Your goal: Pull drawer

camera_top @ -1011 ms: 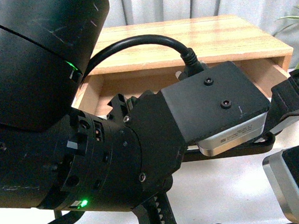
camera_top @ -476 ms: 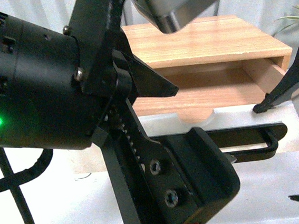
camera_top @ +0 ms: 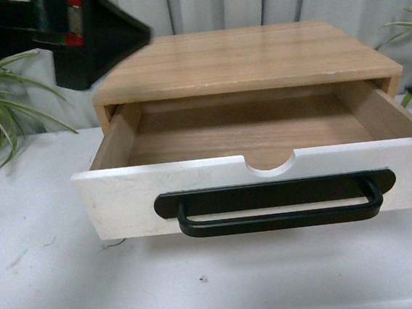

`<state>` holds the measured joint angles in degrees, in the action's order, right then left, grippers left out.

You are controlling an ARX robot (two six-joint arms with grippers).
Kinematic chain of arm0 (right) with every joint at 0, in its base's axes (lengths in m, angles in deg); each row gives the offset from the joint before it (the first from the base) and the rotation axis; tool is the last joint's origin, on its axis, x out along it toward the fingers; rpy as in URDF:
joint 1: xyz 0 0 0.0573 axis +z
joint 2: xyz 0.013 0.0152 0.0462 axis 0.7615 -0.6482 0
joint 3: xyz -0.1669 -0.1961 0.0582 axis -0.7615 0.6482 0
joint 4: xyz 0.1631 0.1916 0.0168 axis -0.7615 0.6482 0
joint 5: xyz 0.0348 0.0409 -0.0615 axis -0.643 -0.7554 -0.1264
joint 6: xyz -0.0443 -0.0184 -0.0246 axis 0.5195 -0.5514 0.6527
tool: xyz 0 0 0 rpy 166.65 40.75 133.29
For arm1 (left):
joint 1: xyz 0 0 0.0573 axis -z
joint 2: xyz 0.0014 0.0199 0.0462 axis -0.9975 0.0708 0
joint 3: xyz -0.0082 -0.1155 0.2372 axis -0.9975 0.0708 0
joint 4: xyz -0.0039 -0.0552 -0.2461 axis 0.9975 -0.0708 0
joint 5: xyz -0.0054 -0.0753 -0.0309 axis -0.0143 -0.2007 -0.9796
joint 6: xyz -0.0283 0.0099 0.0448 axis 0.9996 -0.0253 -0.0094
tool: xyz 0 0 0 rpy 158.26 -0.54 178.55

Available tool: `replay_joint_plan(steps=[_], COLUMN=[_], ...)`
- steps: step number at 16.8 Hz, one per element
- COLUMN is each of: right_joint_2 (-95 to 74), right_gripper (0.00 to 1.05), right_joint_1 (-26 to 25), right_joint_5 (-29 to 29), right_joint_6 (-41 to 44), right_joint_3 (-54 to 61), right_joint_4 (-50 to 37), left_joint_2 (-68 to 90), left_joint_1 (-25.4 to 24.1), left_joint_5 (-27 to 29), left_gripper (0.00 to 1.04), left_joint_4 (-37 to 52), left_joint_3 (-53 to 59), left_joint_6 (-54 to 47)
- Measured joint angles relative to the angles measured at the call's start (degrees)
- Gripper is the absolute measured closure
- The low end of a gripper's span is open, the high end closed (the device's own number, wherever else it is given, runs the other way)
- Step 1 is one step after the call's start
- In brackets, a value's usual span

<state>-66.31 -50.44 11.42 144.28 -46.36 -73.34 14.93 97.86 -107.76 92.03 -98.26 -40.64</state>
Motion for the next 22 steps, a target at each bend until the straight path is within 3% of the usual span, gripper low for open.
replay_joint_plan(steps=[3,6,7,8,9,11,14,15,17,20,22], right_joint_2=[0.1,6.0,8.7,14.1,19.0,30.5,40.7,42.0,45.4,50.9,51.7], right_gripper=[0.06,0.06,0.12,0.25,0.36,0.60,0.98,1.02,1.03,1.03,1.03], right_joint_1=[-4.5,-10.6,-11.3,-12.3,-12.9,-12.8,-8.5,-7.6,-5.8,1.0,1.2], right_joint_5=[9.8,14.5,18.4,23.3,23.6,23.9,27.6,28.6,31.0,36.6,36.5], right_joint_6=[-25.1,-48.6,-52.2,-54.6,-55.7,-56.8,-57.0,-57.2,-57.2,-57.2,-57.2], right_joint_3=[2.1,7.6,10.3,15.2,20.0,29.9,36.3,38.2,41.4,43.7,44.3], right_joint_4=[-16.5,-22.9,-28.5,-31.9,-31.0,-25.3,-26.1,-25.6,-24.5,-22.2,-21.7], left_joint_2=[-1.9,-11.6,-15.4,-19.5,-23.1,-27.0,-32.8,-34.7,-38.7,-44.5,-46.0], left_joint_1=[-10.9,-19.0,-21.0,-22.9,-22.3,-19.8,-17.6,-17.1,-12.2,-12.1,-12.1], left_joint_5=[10.7,15.0,15.6,11.6,11.4,12.1,14.7,15.5,19.9,20.5,20.4], left_gripper=[0.07,0.07,0.07,0.18,0.30,0.54,0.90,1.03,1.03,1.03,1.03], left_joint_4=[4.3,4.3,3.0,12.3,17.9,19.0,18.5,17.8,15.8,12.7,11.6], left_joint_3=[2.4,10.9,13.8,19.8,24.3,29.7,34.9,36.2,38.9,41.4,41.9], left_joint_6=[10.0,13.3,12.7,10.6,9.4,8.3,8.3,8.3,8.2,8.0,8.0])
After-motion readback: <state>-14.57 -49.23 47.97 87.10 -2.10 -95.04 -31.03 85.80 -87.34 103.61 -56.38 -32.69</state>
